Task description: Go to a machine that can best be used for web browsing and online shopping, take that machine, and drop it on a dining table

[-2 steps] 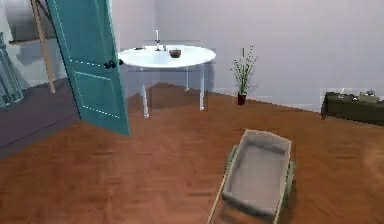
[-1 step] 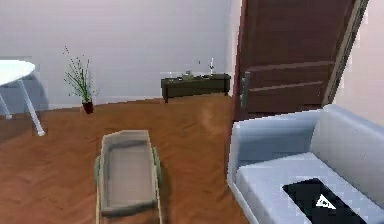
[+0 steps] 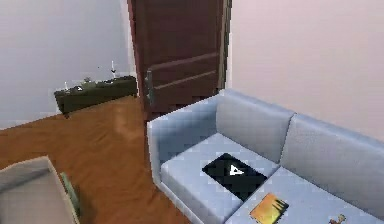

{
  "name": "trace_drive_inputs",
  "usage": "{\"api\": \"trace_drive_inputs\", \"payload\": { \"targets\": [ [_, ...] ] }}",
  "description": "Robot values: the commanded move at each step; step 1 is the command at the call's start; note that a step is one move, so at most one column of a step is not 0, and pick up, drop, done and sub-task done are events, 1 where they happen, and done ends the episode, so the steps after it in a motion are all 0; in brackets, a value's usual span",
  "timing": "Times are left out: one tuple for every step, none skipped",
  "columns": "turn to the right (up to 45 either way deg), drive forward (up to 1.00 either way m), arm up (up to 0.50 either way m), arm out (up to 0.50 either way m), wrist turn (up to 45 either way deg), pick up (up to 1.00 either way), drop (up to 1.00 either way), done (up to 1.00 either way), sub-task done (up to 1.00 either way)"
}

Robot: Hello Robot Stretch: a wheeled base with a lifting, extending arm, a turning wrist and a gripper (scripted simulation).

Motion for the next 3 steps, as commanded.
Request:
{"api": "trace_drive_inputs", "payload": {
  "targets": [
    [0.0,0.35,0.0,0.0,0.0,0.0,0.0,0.0,0.0],
    [-45.0,0.0,0.0,0.0,0.0,0.0,0.0,0.0,0.0],
    [-21.0,0.0,0.0,0.0,0.0,0.0,0.0,0.0,0.0]
  ]
}}
